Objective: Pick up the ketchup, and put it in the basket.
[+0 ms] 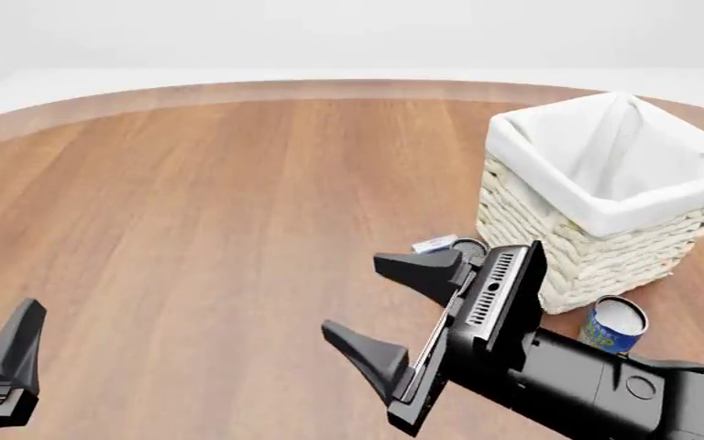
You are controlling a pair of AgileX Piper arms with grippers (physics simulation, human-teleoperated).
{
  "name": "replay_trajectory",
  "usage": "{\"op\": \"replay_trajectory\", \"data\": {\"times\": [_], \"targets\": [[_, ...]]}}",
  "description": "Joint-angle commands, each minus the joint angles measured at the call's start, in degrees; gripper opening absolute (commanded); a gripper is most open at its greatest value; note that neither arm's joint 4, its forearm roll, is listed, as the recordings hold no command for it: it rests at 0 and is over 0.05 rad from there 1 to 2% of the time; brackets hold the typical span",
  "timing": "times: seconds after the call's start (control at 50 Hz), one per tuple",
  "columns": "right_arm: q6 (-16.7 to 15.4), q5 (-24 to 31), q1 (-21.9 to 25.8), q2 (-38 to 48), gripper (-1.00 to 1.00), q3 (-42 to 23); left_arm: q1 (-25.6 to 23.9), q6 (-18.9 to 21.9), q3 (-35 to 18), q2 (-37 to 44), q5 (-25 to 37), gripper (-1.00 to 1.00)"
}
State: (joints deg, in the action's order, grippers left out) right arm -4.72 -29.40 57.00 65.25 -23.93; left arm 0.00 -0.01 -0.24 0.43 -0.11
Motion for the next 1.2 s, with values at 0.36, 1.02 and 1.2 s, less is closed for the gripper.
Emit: {"op": "replay_trajectory", "data": {"times": [0.36, 1.02, 1.2], "targets": [[4.26, -0.02, 10.06, 10.81, 1.00, -7.24, -0.01, 0.01, 0.00, 0.00, 0.00, 1.00], [6.76, 1.47, 14.40, 16.91, 1.00, -13.41, 0.00, 0.00, 0.00, 0.00, 0.00, 1.00], [11.94, 2.79, 19.02, 24.68, 1.00, -19.23, 0.00, 0.00, 0.00, 0.00, 0.00, 1.00]]}}
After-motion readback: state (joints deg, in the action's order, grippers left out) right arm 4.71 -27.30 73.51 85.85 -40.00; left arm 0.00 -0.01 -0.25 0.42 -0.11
